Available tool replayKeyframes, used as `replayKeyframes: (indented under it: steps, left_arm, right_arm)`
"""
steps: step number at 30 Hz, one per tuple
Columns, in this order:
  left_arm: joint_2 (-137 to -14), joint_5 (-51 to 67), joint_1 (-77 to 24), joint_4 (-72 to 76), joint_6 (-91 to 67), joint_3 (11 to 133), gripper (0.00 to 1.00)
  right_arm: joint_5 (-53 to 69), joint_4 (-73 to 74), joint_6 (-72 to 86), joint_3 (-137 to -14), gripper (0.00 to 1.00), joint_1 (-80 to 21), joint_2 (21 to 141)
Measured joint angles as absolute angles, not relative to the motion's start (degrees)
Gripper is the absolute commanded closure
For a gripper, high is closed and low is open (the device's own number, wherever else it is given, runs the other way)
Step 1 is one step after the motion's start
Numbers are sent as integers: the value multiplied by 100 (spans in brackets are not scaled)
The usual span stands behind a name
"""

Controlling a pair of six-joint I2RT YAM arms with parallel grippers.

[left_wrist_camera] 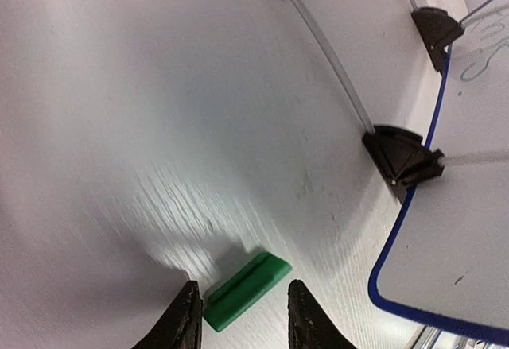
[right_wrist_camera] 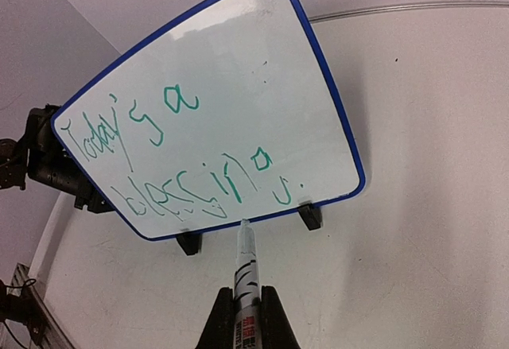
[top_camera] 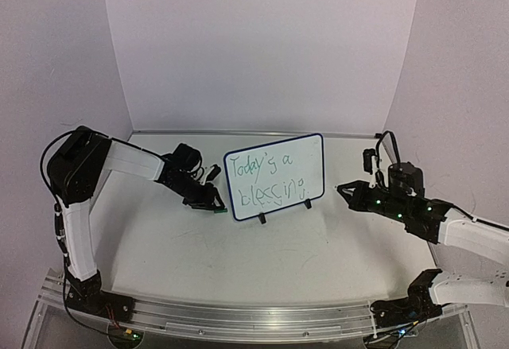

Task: Write a sentence on the whiteboard
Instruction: Pick up the pen cap from the center of the board.

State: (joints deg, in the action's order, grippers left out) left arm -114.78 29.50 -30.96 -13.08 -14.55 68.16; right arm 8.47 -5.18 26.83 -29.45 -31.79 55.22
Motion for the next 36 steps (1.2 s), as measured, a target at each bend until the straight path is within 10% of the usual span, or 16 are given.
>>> replayKeyframes:
  steps: [36]
  left_arm:
    - [-10763, 1042, -4035, -1144, -607, 5996, 77]
  right_arm:
    - [774, -165, 2731, -2795, 100, -3179, 4992]
